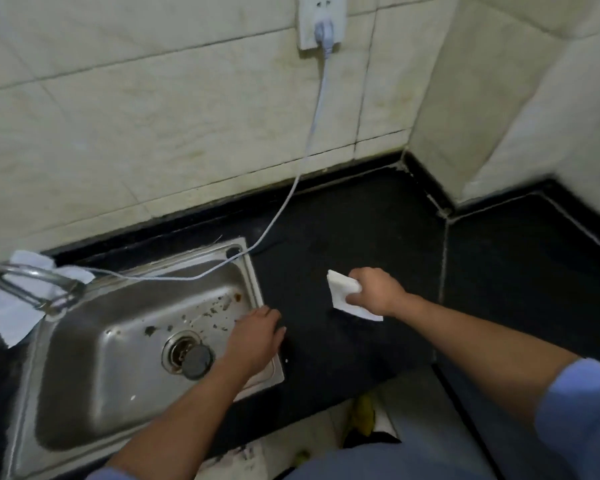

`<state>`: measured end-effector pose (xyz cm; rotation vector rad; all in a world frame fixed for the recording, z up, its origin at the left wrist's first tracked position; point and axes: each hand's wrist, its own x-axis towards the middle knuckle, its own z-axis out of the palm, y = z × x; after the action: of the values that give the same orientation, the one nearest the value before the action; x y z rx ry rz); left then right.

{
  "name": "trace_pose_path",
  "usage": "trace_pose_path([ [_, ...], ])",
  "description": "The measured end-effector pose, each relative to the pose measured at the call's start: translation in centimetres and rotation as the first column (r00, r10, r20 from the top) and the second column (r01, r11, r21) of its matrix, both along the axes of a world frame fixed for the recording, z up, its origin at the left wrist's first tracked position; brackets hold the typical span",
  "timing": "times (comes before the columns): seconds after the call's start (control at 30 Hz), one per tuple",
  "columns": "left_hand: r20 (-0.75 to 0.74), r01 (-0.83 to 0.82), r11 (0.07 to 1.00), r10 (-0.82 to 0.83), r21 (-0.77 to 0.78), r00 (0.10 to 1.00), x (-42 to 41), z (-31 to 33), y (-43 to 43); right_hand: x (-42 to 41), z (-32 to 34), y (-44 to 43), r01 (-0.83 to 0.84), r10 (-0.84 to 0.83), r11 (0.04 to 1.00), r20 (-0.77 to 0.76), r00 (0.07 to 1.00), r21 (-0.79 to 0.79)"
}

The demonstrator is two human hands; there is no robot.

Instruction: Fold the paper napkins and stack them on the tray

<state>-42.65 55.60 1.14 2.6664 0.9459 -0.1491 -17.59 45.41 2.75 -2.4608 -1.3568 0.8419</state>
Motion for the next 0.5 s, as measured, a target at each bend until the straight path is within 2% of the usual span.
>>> trace_pose_path([
  [0.1, 0.037, 0.146, 0.989, -0.146, 0.021, 0.989, 0.5, 1.0, 0.3, -1.1, 1.8, -4.5, 0.105, -0.108, 0.994, 0.096, 0.989, 0.032],
  [0.27, -0.011, 0.393, 0.919, -0.393, 0.034, 0.92, 2.9, 1.9, -2.3, -5.3, 3.3, -14.2, 0.28, -0.283, 0.959, 0.197, 0.939, 0.042],
  [0.4, 0.041, 0.581, 0.814, -0.58, -0.015, 0.814, 5.8, 2.3, -7.9, -8.8, 3.9, -23.8, 0.426, -0.417, 0.905, 0.249, 0.874, 0.019],
  [0.5, 0.06, 0.724, 0.69, -0.723, 0.015, 0.688, 7.7, 3.0, -13.3, -11.4, 4.9, -31.1, 0.571, -0.55, 0.821, 0.3, 0.78, 0.021],
])
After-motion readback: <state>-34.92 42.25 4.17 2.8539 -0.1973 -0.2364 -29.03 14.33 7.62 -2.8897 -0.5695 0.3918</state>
